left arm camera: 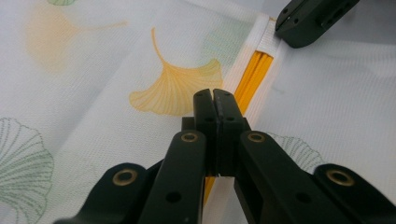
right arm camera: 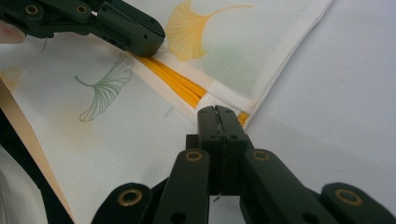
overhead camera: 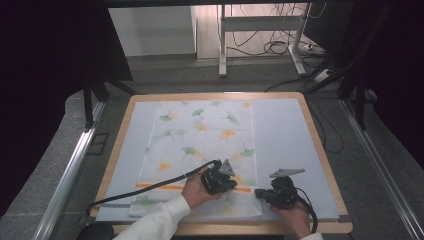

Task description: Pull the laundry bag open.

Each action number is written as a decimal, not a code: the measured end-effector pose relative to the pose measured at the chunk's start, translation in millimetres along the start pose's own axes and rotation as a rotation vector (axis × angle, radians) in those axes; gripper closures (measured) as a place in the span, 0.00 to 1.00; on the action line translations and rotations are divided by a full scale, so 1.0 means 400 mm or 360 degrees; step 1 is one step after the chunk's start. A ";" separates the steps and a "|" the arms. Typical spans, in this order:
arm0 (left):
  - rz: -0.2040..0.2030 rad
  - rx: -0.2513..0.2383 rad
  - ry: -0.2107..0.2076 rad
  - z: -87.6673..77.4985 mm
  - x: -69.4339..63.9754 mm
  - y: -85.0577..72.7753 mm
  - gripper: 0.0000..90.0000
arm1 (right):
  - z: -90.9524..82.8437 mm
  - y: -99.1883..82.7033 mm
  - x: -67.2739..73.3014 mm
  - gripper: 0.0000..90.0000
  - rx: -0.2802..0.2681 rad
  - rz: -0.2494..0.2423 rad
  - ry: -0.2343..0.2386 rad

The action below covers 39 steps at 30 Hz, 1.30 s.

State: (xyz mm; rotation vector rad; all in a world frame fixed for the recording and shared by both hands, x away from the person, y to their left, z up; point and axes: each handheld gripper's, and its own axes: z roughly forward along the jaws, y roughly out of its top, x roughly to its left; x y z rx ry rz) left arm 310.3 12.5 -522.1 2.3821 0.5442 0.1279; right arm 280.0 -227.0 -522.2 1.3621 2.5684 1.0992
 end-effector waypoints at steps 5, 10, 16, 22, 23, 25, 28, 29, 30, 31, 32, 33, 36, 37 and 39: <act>0.0008 0.0001 0.0012 -0.002 -0.001 -0.002 1.00 | -0.001 0.000 0.000 1.00 0.0002 -0.0003 -0.0002; 0.0005 0.0005 0.0010 -0.003 0.000 -0.003 1.00 | 0.000 0.000 0.000 1.00 0.0001 -0.0002 -0.0001; -0.0020 -0.0007 -0.0003 -0.004 0.005 -0.007 1.00 | 0.000 0.000 0.000 1.00 0.0000 -0.0001 -0.0001; -0.0070 -0.0008 -0.0025 -0.013 0.017 -0.021 1.00 | 0.000 0.000 -0.001 1.00 0.0000 -0.0002 0.0000; -0.0060 -0.0004 -0.0016 -0.014 0.018 -0.021 1.00 | 0.000 0.000 0.000 1.00 0.0000 -0.0002 -0.0001; -0.0053 0.0000 -0.0010 -0.015 0.016 -0.022 1.00 | 0.000 0.000 0.000 1.00 0.0000 -0.0001 -0.0001; -0.0048 0.0003 -0.0004 -0.017 0.014 -0.022 1.00 | 0.000 0.000 0.000 1.00 0.0000 0.0002 -0.0001; -0.0045 0.0005 -0.0002 -0.017 0.014 -0.022 1.00 | 0.000 0.000 0.000 1.00 0.0000 0.0001 -0.0001; -0.0032 0.0009 0.0004 -0.018 0.015 -0.023 1.00 | 0.000 0.000 0.000 1.00 0.0000 0.0001 -0.0001; -0.0030 0.0008 0.0007 -0.018 0.014 -0.023 1.00 | 0.000 0.000 0.000 1.00 0.0000 0.0001 -0.0001; -0.0026 0.0014 0.0012 -0.019 0.013 -0.023 1.00 | 0.000 -0.001 0.000 1.00 0.0000 0.0001 -0.0001; -0.0030 0.0013 0.0014 -0.019 0.012 -0.024 1.00 | 0.000 0.000 0.000 1.00 0.0000 0.0001 -0.0001; -0.0017 0.0020 0.0029 -0.022 0.011 -0.026 1.00 | 0.000 -0.001 0.000 1.00 0.0000 0.0001 0.0000; -0.0012 0.0021 0.0032 -0.022 0.011 -0.026 1.00 | 0.000 -0.001 0.000 1.00 0.0000 0.0000 -0.0001; -0.0022 0.0020 0.0029 -0.024 0.012 -0.028 1.00 | 0.000 0.000 0.000 1.00 0.0000 0.0001 -0.0002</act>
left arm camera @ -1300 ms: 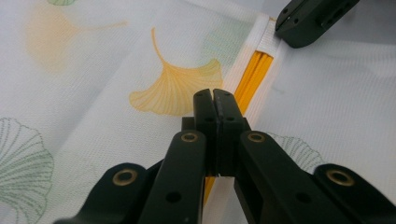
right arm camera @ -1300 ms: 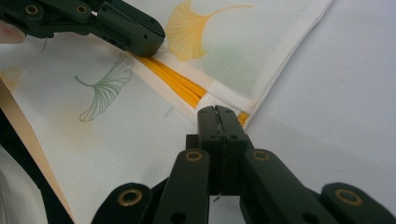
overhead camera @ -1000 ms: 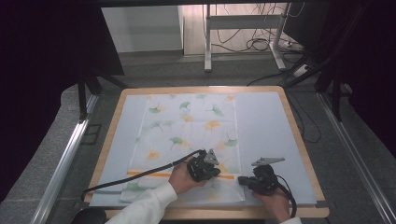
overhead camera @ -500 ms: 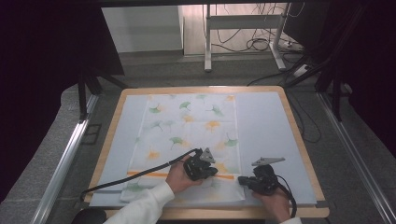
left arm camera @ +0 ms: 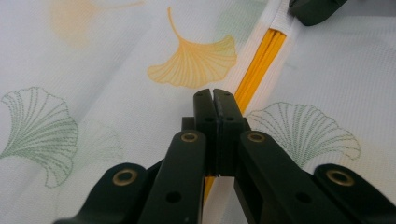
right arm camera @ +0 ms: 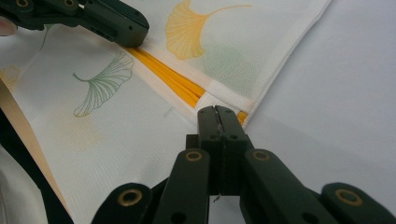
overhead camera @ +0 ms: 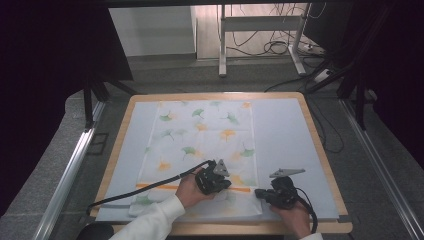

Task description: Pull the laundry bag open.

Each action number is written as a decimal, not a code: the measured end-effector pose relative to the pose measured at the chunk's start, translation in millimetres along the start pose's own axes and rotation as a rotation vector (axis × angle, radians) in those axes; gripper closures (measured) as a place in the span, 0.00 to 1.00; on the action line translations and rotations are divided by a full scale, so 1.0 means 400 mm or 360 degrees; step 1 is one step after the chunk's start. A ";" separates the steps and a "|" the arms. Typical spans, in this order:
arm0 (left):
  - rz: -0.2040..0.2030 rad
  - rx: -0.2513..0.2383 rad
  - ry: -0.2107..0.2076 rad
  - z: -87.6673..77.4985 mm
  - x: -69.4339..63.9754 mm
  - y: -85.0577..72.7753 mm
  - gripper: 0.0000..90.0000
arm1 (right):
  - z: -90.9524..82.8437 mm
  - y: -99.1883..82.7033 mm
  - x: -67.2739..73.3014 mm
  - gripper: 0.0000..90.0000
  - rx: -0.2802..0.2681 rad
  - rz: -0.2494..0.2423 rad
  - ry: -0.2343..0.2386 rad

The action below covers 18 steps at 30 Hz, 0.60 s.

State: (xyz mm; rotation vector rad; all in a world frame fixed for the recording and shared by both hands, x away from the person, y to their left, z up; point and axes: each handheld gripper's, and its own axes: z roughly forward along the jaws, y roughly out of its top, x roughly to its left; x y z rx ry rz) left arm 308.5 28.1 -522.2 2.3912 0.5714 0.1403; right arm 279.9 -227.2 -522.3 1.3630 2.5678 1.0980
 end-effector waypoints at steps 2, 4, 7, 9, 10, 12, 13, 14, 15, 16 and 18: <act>-0.0026 -0.0012 -0.0016 -0.003 0.007 -0.007 1.00 | 0.000 0.000 0.000 1.00 0.0000 0.0001 0.0001; -0.0047 -0.0021 -0.0024 -0.007 0.013 -0.014 1.00 | 0.000 0.000 0.000 1.00 0.0000 0.0001 0.0001; -0.0065 -0.0029 -0.0019 -0.013 0.016 -0.024 1.00 | 0.000 0.000 -0.001 1.00 0.0001 0.0003 0.0002; -0.0057 -0.0018 -0.0015 -0.018 0.020 -0.029 1.00 | 0.000 0.000 0.000 1.00 0.0001 0.0003 0.0002; -0.0062 -0.0020 -0.0015 -0.020 0.021 -0.032 1.00 | 0.000 0.000 0.000 1.00 0.0001 0.0003 0.0002; -0.0083 -0.0029 -0.0017 -0.022 0.022 -0.036 1.00 | 0.000 0.000 0.000 1.00 0.0000 0.0004 0.0002; -0.0076 -0.0019 -0.0015 -0.026 0.025 -0.039 1.00 | 0.000 0.000 -0.001 1.00 0.0001 0.0004 0.0002; -0.0080 -0.0026 -0.0012 -0.027 0.026 -0.042 1.00 | 0.000 0.000 -0.001 1.00 0.0000 0.0006 0.0005; -0.0071 -0.0012 -0.0010 -0.030 0.027 -0.043 1.00 | 0.000 0.000 -0.001 1.00 -0.0001 0.0006 0.0005; -0.0089 -0.0032 -0.0011 -0.030 0.026 -0.046 1.00 | 0.000 0.000 -0.001 1.00 -0.0001 0.0007 0.0006; -0.0091 -0.0026 -0.0006 -0.035 0.029 -0.051 1.00 | 0.000 0.000 -0.001 1.00 -0.0001 0.0007 0.0006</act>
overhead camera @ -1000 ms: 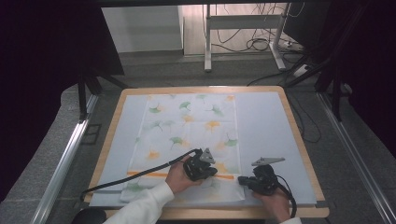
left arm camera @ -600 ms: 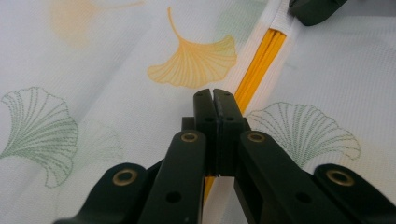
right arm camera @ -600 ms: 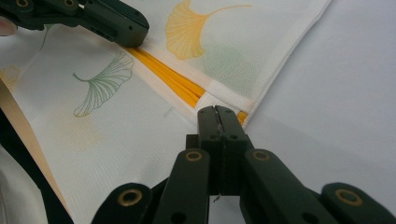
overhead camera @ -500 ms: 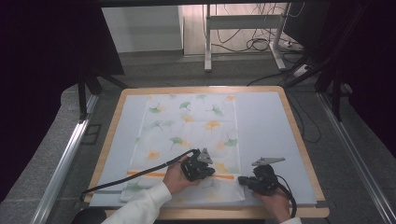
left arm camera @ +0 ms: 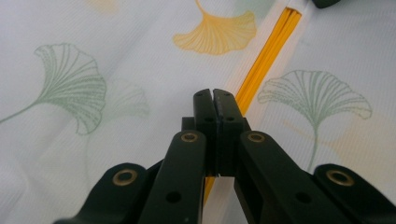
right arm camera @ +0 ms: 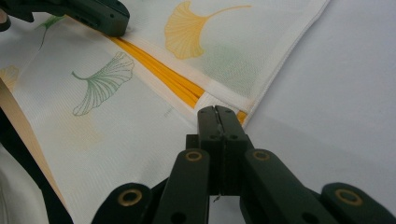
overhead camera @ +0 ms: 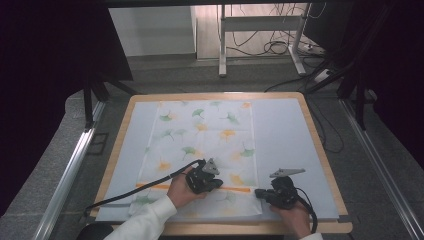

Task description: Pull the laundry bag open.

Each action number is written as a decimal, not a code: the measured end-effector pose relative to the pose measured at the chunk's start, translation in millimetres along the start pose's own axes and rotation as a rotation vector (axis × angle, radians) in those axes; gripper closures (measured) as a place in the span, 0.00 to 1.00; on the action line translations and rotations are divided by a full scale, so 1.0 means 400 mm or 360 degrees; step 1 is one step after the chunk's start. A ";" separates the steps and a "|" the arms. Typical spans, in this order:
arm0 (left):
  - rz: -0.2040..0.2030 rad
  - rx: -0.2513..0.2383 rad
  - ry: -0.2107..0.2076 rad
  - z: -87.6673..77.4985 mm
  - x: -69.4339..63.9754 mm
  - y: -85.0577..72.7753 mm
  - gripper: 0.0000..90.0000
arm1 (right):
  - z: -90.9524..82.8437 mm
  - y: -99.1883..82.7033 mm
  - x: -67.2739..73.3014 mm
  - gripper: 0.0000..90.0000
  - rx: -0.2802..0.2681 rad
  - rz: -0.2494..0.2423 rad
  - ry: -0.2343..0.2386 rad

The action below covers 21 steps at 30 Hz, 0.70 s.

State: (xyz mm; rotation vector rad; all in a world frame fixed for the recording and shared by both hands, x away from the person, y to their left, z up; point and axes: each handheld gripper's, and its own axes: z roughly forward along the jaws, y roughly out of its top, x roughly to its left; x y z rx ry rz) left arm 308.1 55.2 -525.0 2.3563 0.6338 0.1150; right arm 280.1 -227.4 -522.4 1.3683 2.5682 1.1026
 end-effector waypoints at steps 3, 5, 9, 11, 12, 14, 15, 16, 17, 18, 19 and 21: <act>-0.0018 -0.0001 0.0003 -0.006 0.003 -0.007 1.00 | 0.000 0.000 0.000 1.00 0.0000 0.0000 0.0001; -0.0008 0.0013 0.0010 -0.011 0.005 -0.010 1.00 | 0.000 0.000 0.000 1.00 -0.0001 -0.0001 0.0000; 0.0025 0.0028 0.0037 -0.015 0.002 -0.012 1.00 | 0.000 0.000 0.000 1.00 -0.0001 -0.0001 0.0000; 0.0029 0.0031 0.0038 -0.015 0.002 -0.012 1.00 | 0.000 0.000 0.000 1.00 -0.0001 0.0000 0.0000; 0.0029 0.0032 0.0040 -0.016 0.002 -0.013 1.00 | 0.000 0.000 0.000 1.00 0.0000 0.0001 0.0001; 0.0014 0.0023 0.0032 -0.016 0.003 -0.014 1.00 | 0.000 0.000 -0.001 1.00 -0.0002 -0.0001 0.0000; -0.0009 0.0015 0.0017 -0.017 0.007 -0.017 1.00 | 0.000 0.000 -0.001 1.00 -0.0002 -0.0002 0.0000; -0.0009 0.0015 0.0017 -0.017 0.007 -0.017 1.00 | 0.000 0.000 -0.001 1.00 -0.0002 -0.0002 0.0000; -0.0029 0.0008 0.0013 -0.018 0.010 -0.020 1.00 | 0.000 0.000 0.000 1.00 -0.0001 0.0000 0.0001; -0.0037 0.0000 0.0013 -0.019 0.010 -0.022 1.00 | 0.000 0.000 -0.001 1.00 -0.0002 -0.0002 0.0000; -0.0036 0.0003 0.0015 -0.020 0.010 -0.023 1.00 | 0.000 0.000 0.000 1.00 0.0000 0.0000 0.0001; -0.0041 0.0001 0.0017 -0.023 0.012 -0.027 1.00 | 0.000 0.000 0.000 1.00 0.0000 0.0000 0.0001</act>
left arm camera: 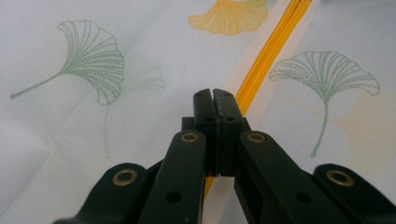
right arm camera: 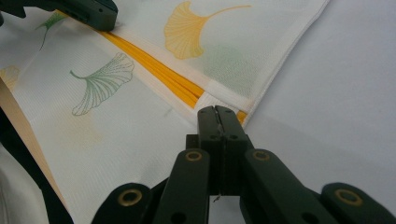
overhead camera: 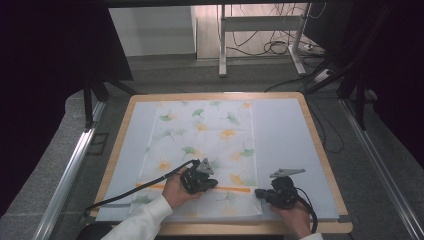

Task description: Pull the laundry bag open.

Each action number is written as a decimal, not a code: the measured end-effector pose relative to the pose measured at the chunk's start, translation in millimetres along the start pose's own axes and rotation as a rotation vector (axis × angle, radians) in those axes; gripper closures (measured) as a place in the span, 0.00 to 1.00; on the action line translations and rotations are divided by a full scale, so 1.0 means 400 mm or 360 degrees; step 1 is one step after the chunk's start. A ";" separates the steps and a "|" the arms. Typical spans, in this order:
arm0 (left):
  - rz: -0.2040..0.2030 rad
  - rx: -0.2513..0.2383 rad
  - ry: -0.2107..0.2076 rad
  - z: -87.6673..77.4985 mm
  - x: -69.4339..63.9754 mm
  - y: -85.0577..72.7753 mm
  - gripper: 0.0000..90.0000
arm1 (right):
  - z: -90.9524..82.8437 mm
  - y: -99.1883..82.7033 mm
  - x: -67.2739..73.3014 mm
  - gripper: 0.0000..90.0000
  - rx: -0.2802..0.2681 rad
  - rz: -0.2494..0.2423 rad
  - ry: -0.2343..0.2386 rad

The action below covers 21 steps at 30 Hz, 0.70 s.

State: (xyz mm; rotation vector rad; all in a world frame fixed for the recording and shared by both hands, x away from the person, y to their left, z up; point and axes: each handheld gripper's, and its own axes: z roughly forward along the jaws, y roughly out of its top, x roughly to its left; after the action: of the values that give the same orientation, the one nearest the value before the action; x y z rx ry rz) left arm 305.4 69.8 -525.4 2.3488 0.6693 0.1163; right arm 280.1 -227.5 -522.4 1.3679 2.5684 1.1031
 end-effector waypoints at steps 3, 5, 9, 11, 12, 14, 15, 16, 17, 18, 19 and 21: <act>0.0002 0.0004 0.0002 -0.004 0.004 -0.004 1.00 | 0.000 0.000 0.000 1.00 0.0000 0.0000 0.0000; 0.0001 0.0007 0.0005 -0.007 0.007 -0.007 1.00 | 0.000 0.000 0.000 1.00 0.0000 0.0000 0.0000; -0.0004 0.0013 0.0006 -0.013 0.010 -0.013 1.00 | 0.000 0.000 0.000 1.00 0.0000 0.0001 0.0000; -0.0013 0.0010 0.0010 -0.015 0.012 -0.016 1.00 | 0.000 0.000 0.000 1.00 0.0000 0.0000 0.0000; -0.0020 0.0006 0.0010 -0.016 0.013 -0.019 1.00 | 0.000 0.000 0.000 1.00 0.0000 0.0000 -0.0001; -0.0022 0.0011 0.0014 -0.020 0.014 -0.022 1.00 | 0.000 0.000 0.000 1.00 0.0000 0.0000 -0.0001; -0.0022 0.0010 0.0014 -0.021 0.015 -0.023 1.00 | 0.000 0.000 0.000 1.00 0.0000 0.0000 0.0000; -0.0025 0.0008 0.0015 -0.022 0.016 -0.024 1.00 | 0.000 0.000 0.000 1.00 0.0000 0.0000 0.0000; -0.0033 0.0005 0.0015 -0.022 0.016 -0.025 1.00 | 0.000 0.000 0.000 1.00 0.0000 0.0000 0.0000; -0.0027 0.0012 0.0018 -0.024 0.017 -0.027 1.00 | 0.000 0.000 0.000 1.00 0.0000 0.0000 0.0000; -0.0031 0.0009 0.0017 -0.024 0.017 -0.028 1.00 | 0.000 0.000 0.000 1.00 0.0000 0.0000 0.0000; -0.0037 0.0008 0.0021 -0.026 0.018 -0.029 1.00 | 0.000 0.000 0.000 1.00 0.0000 0.0000 0.0000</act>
State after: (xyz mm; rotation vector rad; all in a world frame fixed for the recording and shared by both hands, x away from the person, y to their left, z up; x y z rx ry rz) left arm 303.8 87.1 -525.6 2.3462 0.7040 0.1196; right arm 280.0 -227.6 -522.4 1.3677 2.5682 1.1031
